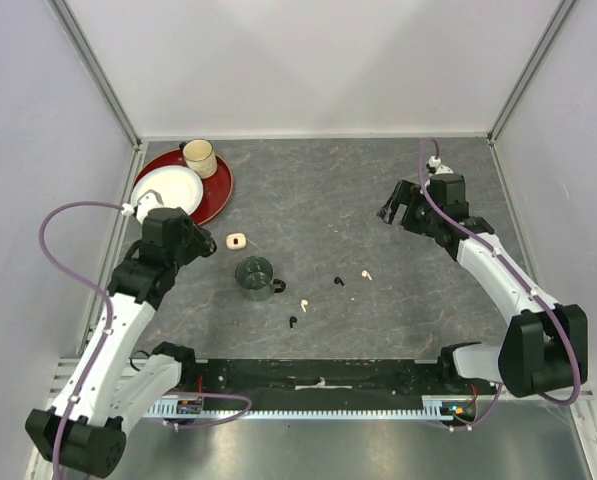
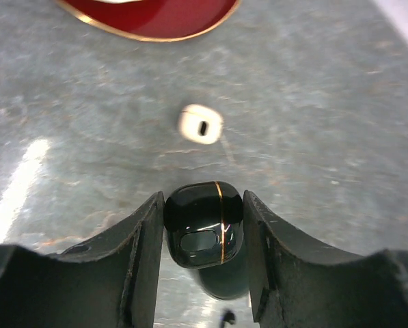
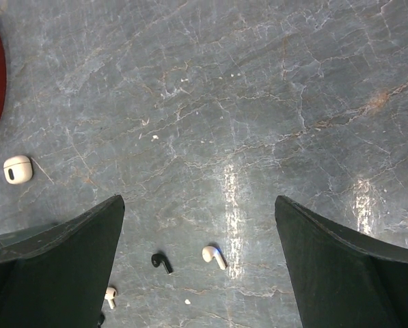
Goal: Insert the wireless bluetooth earbuds into the charging case
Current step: Place the charging case at the center of the board.
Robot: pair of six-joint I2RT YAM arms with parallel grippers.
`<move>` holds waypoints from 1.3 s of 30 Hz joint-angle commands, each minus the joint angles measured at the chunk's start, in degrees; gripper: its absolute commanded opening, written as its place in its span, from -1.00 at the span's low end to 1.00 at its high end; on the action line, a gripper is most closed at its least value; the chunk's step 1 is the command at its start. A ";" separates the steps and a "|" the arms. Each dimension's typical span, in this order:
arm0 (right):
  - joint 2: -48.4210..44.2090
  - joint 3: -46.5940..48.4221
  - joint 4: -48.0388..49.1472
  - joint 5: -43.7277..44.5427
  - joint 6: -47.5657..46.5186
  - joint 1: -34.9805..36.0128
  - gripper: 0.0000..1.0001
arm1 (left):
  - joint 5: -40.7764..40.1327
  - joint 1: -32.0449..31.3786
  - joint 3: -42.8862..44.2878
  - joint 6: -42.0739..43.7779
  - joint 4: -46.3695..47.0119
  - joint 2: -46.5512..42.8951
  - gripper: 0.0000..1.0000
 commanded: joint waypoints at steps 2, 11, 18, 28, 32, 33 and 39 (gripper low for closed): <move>-3.41 -0.37 0.48 0.27 1.02 0.11 0.96 | 9.49 -3.04 6.98 0.77 0.82 -0.28 -0.66; -9.73 -3.18 -1.11 9.23 3.56 0.11 0.96 | 4.05 -25.36 13.13 -6.87 10.92 16.39 -0.67; -13.35 -5.82 -0.93 10.48 5.76 0.11 0.96 | 5.80 -28.72 18.74 -8.55 18.75 35.98 -0.66; -7.11 -5.91 2.76 -2.80 1.81 0.11 0.96 | 10.99 -28.89 35.63 -11.27 19.98 60.60 -0.66; -5.79 -6.26 2.94 -2.54 -0.56 0.28 0.96 | 13.53 -28.89 38.97 -12.94 20.07 65.99 -0.62; -5.44 -6.35 2.94 -2.36 -1.44 0.37 0.96 | 13.71 -28.98 39.76 -13.03 20.07 66.78 -0.58; -3.59 -6.44 3.02 -1.49 -2.58 1.51 0.96 | 11.00 -29.85 43.45 -11.45 16.74 70.38 -0.40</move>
